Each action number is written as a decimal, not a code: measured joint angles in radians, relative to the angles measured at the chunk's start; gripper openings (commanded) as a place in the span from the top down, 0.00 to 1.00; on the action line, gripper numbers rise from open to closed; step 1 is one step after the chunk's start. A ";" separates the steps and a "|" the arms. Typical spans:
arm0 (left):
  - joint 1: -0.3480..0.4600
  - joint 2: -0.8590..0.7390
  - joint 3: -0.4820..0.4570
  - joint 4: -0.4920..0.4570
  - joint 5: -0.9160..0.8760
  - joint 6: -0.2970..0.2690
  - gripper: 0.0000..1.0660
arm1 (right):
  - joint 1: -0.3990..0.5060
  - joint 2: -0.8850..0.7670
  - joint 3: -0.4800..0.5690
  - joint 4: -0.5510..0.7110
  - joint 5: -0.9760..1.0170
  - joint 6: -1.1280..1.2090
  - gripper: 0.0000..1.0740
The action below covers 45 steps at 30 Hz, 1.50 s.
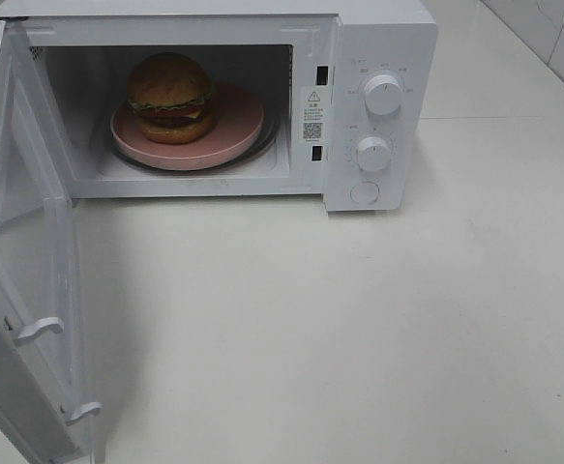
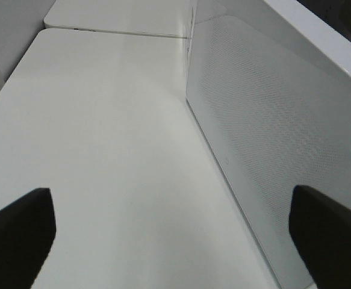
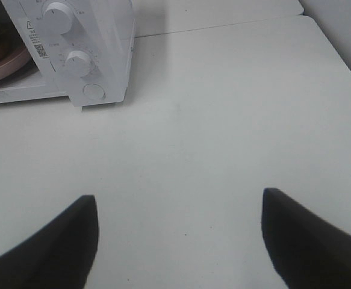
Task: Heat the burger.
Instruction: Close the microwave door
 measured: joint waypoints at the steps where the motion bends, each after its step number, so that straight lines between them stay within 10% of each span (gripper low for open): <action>1: 0.000 0.000 0.000 0.000 0.000 0.000 0.08 | 0.000 0.000 0.000 0.000 0.000 0.000 0.34; 35: 0.000 0.000 0.000 0.000 0.000 -0.011 0.10 | 0.000 0.000 0.000 0.000 0.000 0.000 0.34; 45: 0.000 0.094 -0.055 0.045 -0.079 -0.019 0.66 | 0.000 0.000 0.000 0.000 0.000 0.000 0.34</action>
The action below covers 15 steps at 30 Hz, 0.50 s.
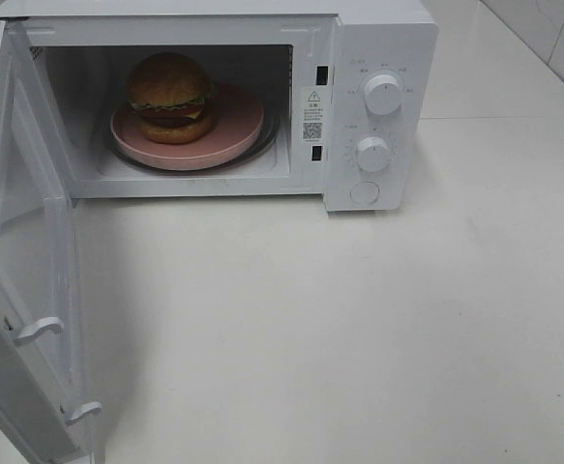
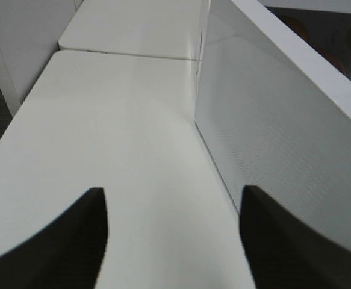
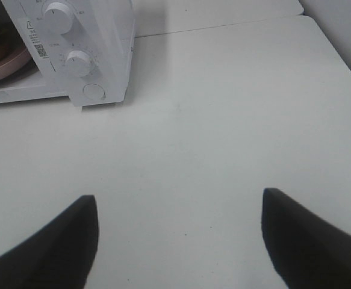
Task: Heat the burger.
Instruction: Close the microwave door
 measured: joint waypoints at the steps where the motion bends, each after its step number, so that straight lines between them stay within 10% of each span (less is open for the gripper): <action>1: 0.000 0.039 0.000 0.036 -0.052 0.000 0.74 | 0.000 0.000 0.000 0.000 0.000 0.000 0.34; 5: 0.000 0.098 0.000 0.106 -0.140 0.000 1.00 | 0.000 0.000 0.000 0.000 0.000 0.000 0.34; 15: 0.000 0.272 0.073 0.165 -0.497 -0.028 1.00 | 0.000 0.000 0.000 0.000 0.000 0.000 0.34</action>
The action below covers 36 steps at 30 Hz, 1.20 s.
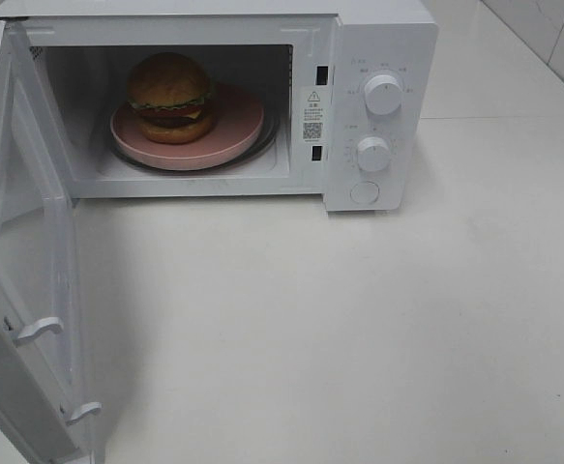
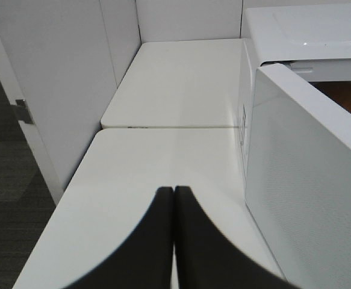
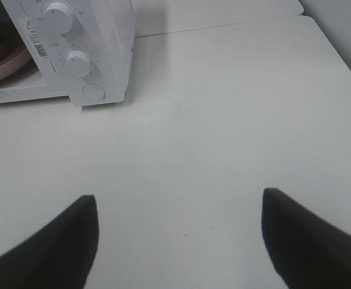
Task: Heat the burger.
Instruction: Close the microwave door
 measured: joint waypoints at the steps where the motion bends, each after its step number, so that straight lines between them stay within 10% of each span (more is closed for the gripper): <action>1: 0.000 0.000 0.000 0.000 0.000 0.000 1.00 | 0.000 0.000 0.000 0.000 0.000 0.000 0.34; 14: 0.000 0.201 0.257 -0.001 -0.607 -0.039 1.00 | 0.000 0.000 0.000 0.000 0.000 0.000 0.34; 28: 0.000 0.473 0.310 0.049 -0.842 -0.104 1.00 | 0.000 0.000 0.000 0.000 0.000 0.000 0.34; 36: 0.000 0.626 0.312 0.241 -1.030 -0.255 1.00 | 0.000 0.000 0.000 0.000 0.000 0.000 0.34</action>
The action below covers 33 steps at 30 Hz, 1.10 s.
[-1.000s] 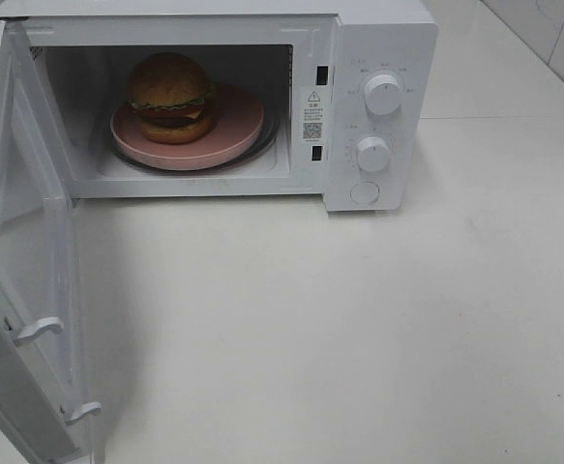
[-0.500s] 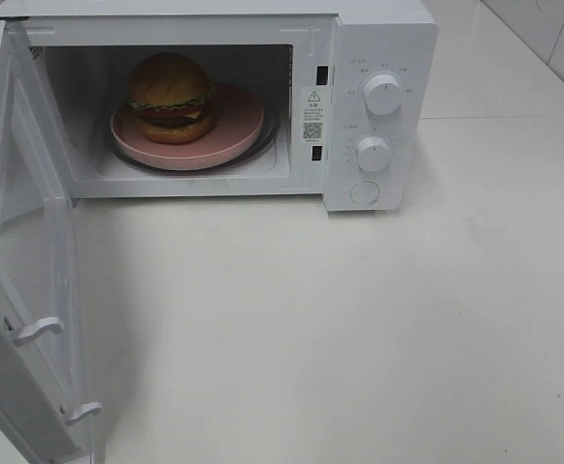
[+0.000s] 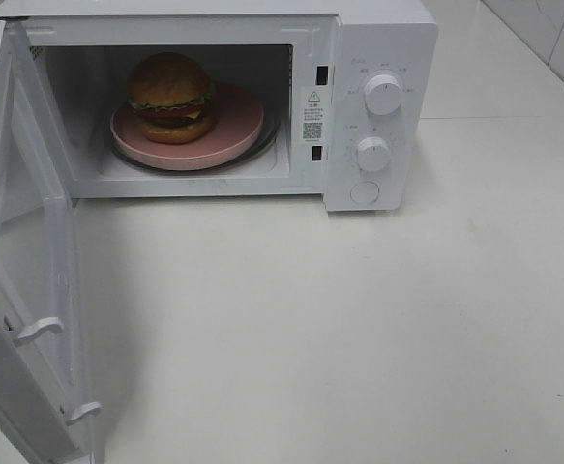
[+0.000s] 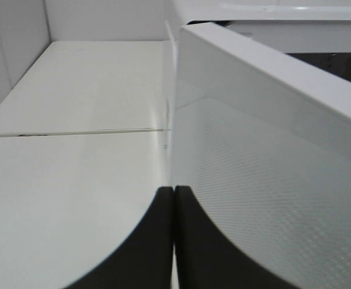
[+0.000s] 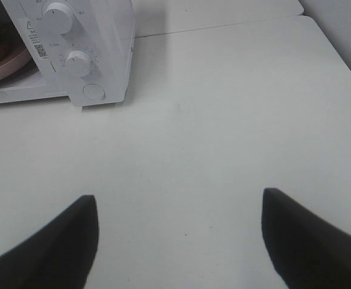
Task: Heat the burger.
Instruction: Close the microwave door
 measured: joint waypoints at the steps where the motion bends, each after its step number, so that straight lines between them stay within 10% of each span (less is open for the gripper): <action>1: 0.000 0.035 0.000 0.073 -0.057 -0.033 1.00 | 0.000 0.000 0.000 0.000 0.000 0.000 0.34; 8: -0.018 0.120 0.000 0.162 -0.129 -0.080 1.00 | 0.000 0.000 0.000 0.000 0.000 0.000 0.34; 18: -0.210 0.257 -0.001 0.150 -0.185 0.008 1.00 | 0.000 0.000 0.000 0.000 0.000 0.000 0.34; 33: -0.263 0.390 -0.015 0.141 -0.308 0.013 1.00 | 0.000 0.000 0.000 0.000 -0.001 0.000 0.34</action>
